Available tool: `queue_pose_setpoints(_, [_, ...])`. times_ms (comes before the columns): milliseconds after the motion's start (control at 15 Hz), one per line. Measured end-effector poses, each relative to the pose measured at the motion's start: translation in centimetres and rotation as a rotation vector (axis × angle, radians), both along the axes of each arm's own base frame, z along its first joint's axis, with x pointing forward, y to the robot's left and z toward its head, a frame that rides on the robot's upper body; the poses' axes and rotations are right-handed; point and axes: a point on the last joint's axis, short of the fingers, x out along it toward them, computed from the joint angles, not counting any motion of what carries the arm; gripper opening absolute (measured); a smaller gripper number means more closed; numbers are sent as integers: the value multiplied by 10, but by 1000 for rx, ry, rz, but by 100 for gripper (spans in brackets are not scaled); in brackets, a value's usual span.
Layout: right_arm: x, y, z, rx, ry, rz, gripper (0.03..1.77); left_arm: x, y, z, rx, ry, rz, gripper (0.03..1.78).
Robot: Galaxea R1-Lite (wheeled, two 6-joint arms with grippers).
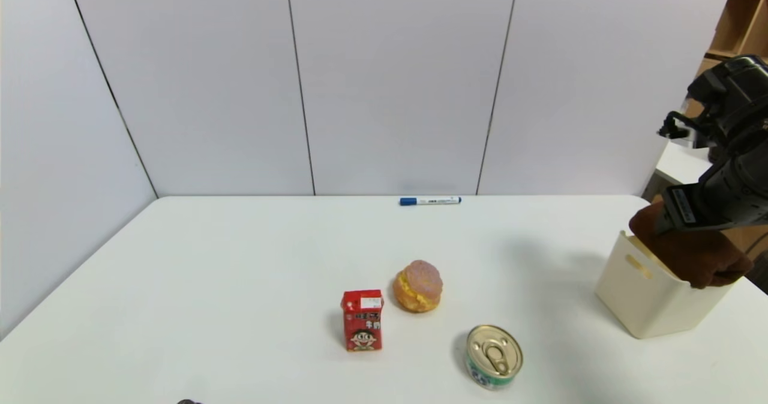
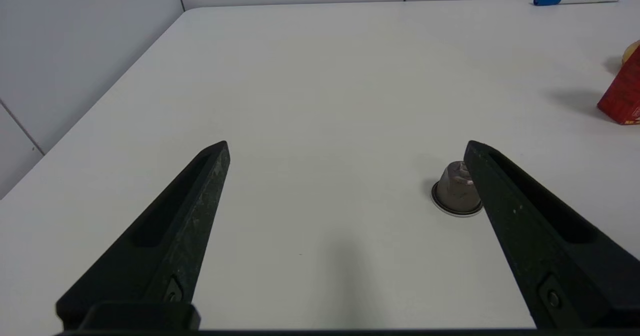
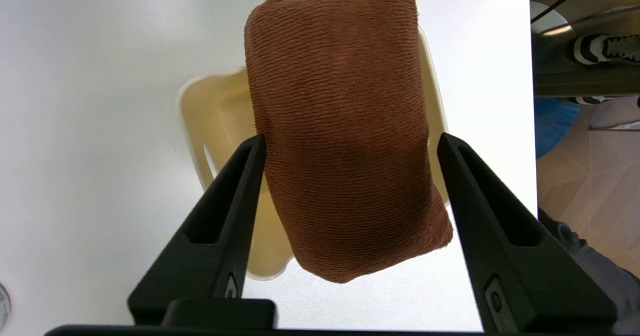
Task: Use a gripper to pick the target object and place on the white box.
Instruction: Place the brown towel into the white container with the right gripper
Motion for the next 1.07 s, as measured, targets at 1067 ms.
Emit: queue_pose_setpoints(1067, [-23, 3, 40, 7, -196, 26, 165, 0, 0, 0, 0, 0, 0, 169])
